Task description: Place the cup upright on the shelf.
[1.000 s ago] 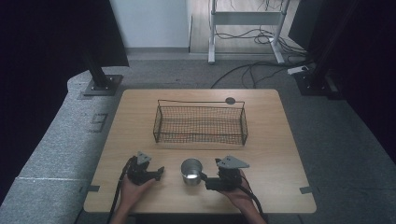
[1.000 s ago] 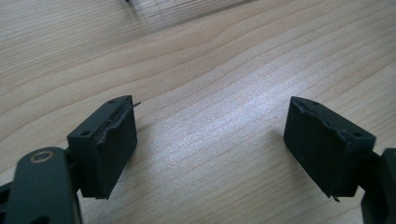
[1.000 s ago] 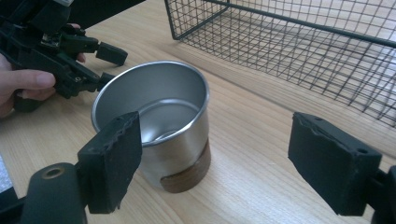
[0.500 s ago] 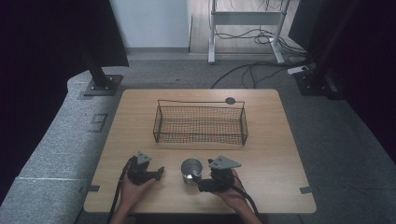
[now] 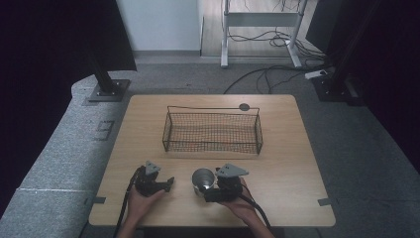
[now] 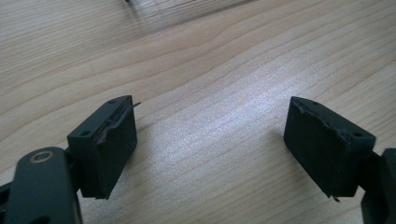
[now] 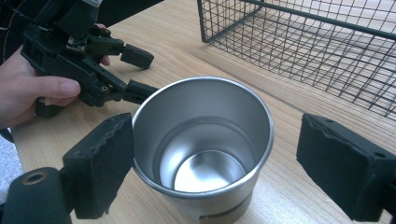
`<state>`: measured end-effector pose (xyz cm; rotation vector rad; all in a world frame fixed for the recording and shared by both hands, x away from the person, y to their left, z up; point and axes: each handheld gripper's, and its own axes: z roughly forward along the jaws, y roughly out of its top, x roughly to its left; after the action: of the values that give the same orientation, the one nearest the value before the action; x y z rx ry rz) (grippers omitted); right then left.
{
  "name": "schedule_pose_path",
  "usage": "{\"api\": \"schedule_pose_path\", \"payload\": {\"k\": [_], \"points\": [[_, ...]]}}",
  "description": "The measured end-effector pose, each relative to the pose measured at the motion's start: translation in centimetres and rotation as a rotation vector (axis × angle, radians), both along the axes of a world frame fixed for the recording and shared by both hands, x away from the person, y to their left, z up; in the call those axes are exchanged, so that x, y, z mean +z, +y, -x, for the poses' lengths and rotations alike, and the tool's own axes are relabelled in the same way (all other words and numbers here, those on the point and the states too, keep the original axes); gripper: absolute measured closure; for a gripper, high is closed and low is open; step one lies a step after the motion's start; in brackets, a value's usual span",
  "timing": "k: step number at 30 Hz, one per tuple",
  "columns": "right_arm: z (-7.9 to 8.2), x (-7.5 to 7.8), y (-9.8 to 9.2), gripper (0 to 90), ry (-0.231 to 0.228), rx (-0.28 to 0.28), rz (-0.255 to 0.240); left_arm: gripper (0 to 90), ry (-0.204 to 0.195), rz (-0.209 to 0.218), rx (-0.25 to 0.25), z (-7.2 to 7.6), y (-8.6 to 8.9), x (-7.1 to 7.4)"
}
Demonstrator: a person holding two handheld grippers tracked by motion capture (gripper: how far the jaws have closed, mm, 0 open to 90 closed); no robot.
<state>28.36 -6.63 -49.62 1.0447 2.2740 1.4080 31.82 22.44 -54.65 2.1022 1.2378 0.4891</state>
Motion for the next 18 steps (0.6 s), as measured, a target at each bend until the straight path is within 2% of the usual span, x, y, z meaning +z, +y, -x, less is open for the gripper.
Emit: {"api": "schedule_pose_path", "payload": {"k": [7, 10, 18], "points": [[0.1, -0.1, 0.9, 6.8, 0.001, 0.017, 0.019, 17.3, 0.000, 0.000, 0.000, 0.0, 0.0, 0.0], [-0.1, -0.5, 1.4, 5.8, -0.002, 0.020, 0.049, 17.3, 0.000, 0.000, 0.000, 0.0, 0.0, 0.0], [-0.9, -1.8, 2.5, 10.4, 0.002, 0.025, 0.084, 17.3, 0.000, 0.000, 0.000, 0.0, 0.0, 0.0]]}}
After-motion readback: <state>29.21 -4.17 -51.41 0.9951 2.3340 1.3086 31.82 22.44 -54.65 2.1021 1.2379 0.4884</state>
